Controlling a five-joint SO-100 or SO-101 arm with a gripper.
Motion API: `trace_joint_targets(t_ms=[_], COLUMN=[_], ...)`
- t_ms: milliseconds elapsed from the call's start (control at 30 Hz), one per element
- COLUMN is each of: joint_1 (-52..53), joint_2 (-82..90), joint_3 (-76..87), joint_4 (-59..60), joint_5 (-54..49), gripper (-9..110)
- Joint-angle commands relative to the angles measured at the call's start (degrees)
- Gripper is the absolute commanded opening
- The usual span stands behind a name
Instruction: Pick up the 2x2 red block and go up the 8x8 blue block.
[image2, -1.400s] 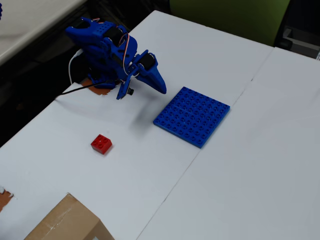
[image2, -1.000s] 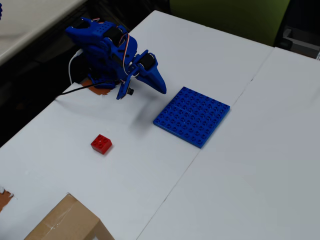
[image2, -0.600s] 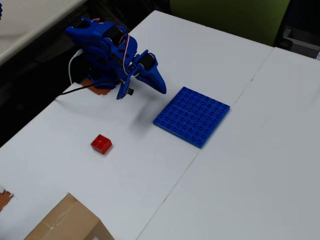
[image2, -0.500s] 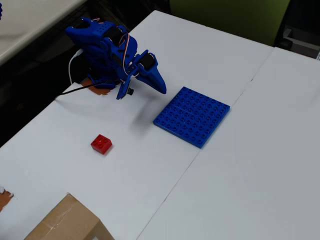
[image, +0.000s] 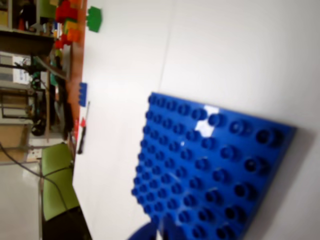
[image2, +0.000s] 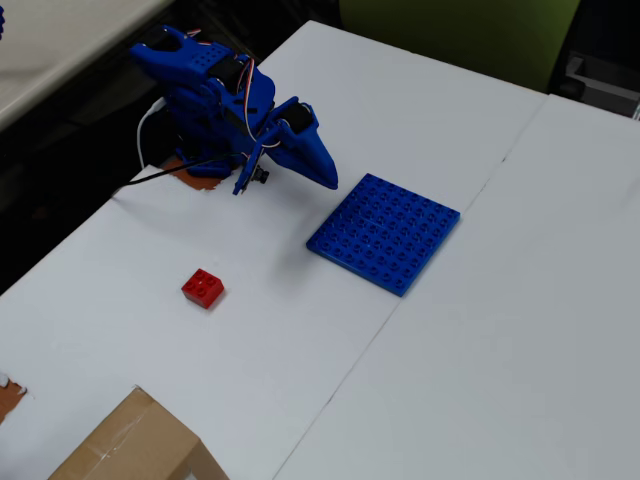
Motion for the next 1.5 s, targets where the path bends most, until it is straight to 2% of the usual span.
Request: trace_joint_targets(t_ms=[0,200,367,500,767,1000,1267,1467], joint_1=[0.0,1.49,2.2,3.16,12.92,23.64,37.0,42.71], joint_2=[-5.54,-19.51,-31.73,-37.44,-47.11,-64.16,-72.42,-79.63], joint_3=[-9.4,-32.43,-49.31,-55.63,-64.34,-86.04,-87.19,-88.77], joint_4=[2.55,18.98,31.9,37.71,51.59,72.16,69.61,64.69], joint_5=[-3.34,-9.84,-21.71,-30.41,-57.83,-85.17,-108.37,-119.53], gripper=[0,0,0,0,3,4,5,5])
